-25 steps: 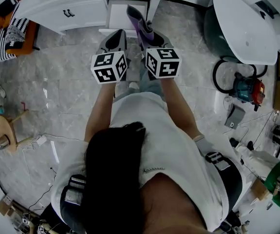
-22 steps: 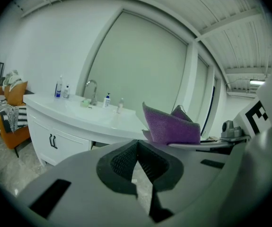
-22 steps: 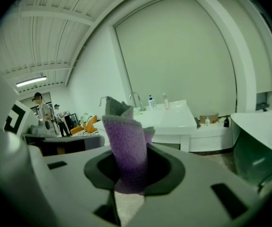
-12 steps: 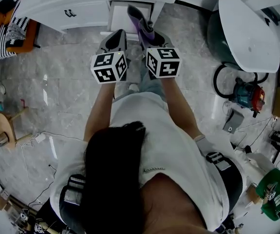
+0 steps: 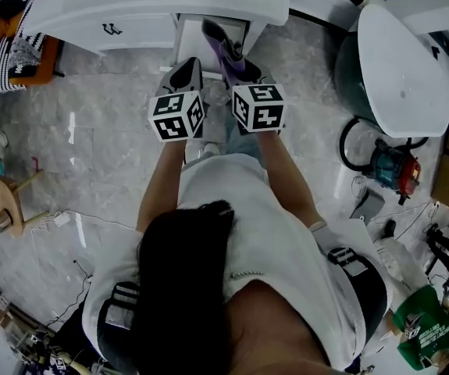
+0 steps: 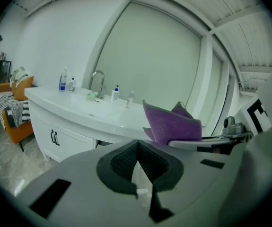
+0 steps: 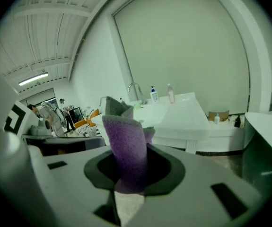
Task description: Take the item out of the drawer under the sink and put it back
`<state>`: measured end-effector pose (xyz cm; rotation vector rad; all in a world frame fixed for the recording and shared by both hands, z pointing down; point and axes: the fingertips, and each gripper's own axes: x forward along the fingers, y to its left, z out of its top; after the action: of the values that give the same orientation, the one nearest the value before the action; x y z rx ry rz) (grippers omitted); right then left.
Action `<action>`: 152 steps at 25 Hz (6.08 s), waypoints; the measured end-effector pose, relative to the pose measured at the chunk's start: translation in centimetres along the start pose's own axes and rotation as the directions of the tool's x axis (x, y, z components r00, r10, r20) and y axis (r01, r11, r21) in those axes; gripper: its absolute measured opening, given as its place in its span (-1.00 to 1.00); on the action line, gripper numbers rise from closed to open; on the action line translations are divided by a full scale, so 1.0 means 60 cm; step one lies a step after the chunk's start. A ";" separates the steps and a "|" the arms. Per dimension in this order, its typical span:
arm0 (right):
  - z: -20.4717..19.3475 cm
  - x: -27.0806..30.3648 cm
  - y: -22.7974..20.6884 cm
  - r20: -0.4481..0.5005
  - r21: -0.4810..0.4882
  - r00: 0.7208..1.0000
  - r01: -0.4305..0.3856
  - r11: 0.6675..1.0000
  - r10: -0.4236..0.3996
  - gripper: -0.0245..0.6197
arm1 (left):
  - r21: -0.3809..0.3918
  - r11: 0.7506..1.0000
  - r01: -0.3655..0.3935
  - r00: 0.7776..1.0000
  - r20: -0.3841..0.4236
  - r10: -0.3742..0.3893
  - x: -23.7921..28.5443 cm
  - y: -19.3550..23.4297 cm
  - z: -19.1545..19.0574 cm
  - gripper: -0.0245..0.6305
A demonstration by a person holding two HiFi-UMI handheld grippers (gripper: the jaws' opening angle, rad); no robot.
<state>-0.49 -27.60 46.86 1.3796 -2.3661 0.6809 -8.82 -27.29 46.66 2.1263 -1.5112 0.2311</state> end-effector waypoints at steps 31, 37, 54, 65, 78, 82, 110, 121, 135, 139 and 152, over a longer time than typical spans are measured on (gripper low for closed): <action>-0.110 0.266 -0.095 -0.290 0.072 0.948 -0.110 0.991 0.127 -0.58 | -0.143 0.975 -0.170 0.976 -0.159 0.147 0.217 0.135 -0.083 -0.91; -0.162 0.321 -0.126 -0.337 0.095 0.935 -0.083 0.992 0.111 -0.58 | -0.128 0.979 -0.158 0.973 -0.188 0.132 0.277 0.152 -0.126 -0.91; -0.291 0.455 -0.150 -0.469 0.074 0.872 -0.124 0.990 0.144 -0.57 | -0.206 0.943 -0.263 0.915 -0.363 0.176 0.364 0.255 -0.259 -0.91; -0.330 0.496 -0.161 -0.518 0.093 0.841 -0.122 0.988 0.153 -0.51 | -0.187 0.950 -0.250 0.917 -0.361 0.171 0.387 0.260 -0.259 -0.91; -0.271 0.464 -0.146 -0.440 0.124 0.875 -0.161 0.979 0.200 0.11 | -0.201 0.950 -0.237 0.937 -0.306 0.169 0.374 0.247 -0.232 -0.92; -0.229 0.425 -0.135 -0.408 0.120 0.891 -0.164 0.979 0.200 0.12 | -0.201 0.953 -0.226 0.945 -0.281 0.165 0.349 0.227 -0.199 -0.91; 0.023 0.149 -0.027 -0.101 -0.019 0.975 -0.200 0.980 0.197 -0.44 | -0.096 0.993 -0.066 0.997 0.039 0.070 0.097 0.073 0.038 -0.91; 0.059 0.078 0.020 -0.009 -0.115 0.983 -0.181 0.977 0.181 -0.88 | -0.049 0.998 -0.029 0.997 0.076 0.033 0.031 0.034 0.055 -0.92; 0.049 0.067 0.041 -0.008 -0.149 0.988 -0.155 0.977 0.155 -0.88 | -0.048 0.998 -0.033 0.994 0.100 0.037 0.028 0.032 0.054 -0.92; 0.052 0.077 0.044 -0.018 -0.145 0.987 -0.160 0.977 0.159 -0.88 | -0.043 0.999 -0.025 0.995 0.099 0.029 0.037 0.036 0.059 -0.92; 0.030 0.092 0.030 -0.048 -0.123 0.988 -0.154 0.980 0.149 -0.88 | -0.061 0.997 -0.038 0.998 0.051 0.041 0.058 0.046 0.032 -0.92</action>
<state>-4.79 -31.82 47.66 1.1339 -2.4558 0.5798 -10.38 -31.81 47.38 2.0718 -1.5710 0.1430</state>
